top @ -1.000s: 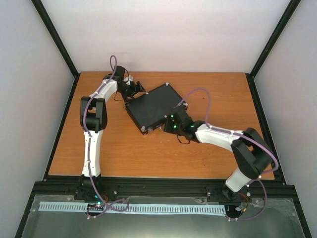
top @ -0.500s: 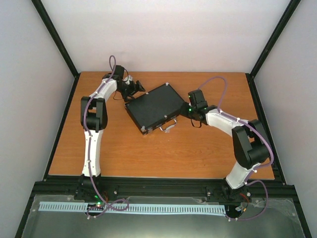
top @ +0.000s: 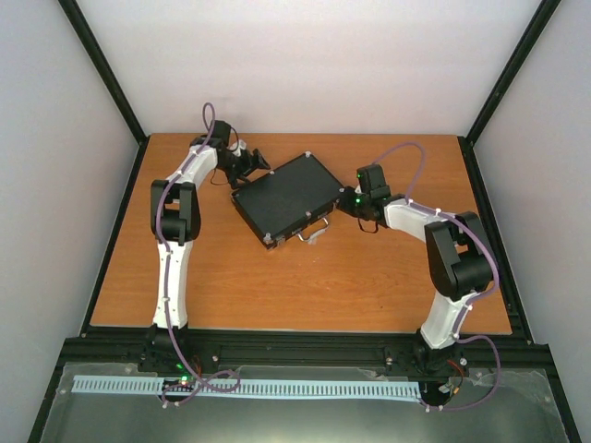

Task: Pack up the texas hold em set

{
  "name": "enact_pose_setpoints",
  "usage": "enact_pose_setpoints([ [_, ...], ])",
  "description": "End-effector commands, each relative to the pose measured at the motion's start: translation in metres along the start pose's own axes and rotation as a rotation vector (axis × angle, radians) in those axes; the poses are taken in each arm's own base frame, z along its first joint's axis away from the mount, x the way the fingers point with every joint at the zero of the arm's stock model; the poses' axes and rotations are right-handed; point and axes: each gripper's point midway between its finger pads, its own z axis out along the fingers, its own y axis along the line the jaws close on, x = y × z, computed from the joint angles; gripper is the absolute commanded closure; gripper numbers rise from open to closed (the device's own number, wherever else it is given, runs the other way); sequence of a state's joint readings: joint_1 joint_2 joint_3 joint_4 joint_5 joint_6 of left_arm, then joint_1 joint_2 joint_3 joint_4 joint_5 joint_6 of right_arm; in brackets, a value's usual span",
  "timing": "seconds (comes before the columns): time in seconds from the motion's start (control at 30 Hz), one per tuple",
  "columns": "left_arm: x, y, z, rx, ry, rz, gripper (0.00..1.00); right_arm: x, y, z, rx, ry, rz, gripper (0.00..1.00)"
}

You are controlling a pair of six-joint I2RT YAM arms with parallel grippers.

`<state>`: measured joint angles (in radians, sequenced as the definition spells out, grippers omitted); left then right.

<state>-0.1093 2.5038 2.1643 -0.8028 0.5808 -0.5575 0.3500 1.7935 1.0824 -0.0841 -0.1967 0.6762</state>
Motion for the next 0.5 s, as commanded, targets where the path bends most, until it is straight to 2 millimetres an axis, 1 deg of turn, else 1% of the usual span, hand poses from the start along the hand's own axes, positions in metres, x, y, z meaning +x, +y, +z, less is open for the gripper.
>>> enact_pose_setpoints([
  [0.0,-0.005,0.043,0.018,-0.082,0.014,-0.101,0.03,0.045,-0.032,0.023,0.075,0.141,0.033,0.97],
  [0.13,-0.019,0.033,0.020,-0.038,-0.011,-0.118,0.03,0.059,-0.047,0.018,0.120,0.159,0.076,0.97],
  [0.27,-0.023,0.033,0.029,-0.014,-0.006,-0.142,0.03,0.074,-0.063,0.002,0.169,0.155,0.116,0.97],
  [0.37,-0.027,0.034,0.031,-0.008,-0.015,-0.148,0.03,0.077,-0.061,-0.012,0.148,0.134,0.111,0.97],
  [0.47,-0.036,0.023,0.031,0.036,-0.041,-0.157,0.03,0.067,-0.050,-0.028,0.119,0.089,0.083,0.97],
])
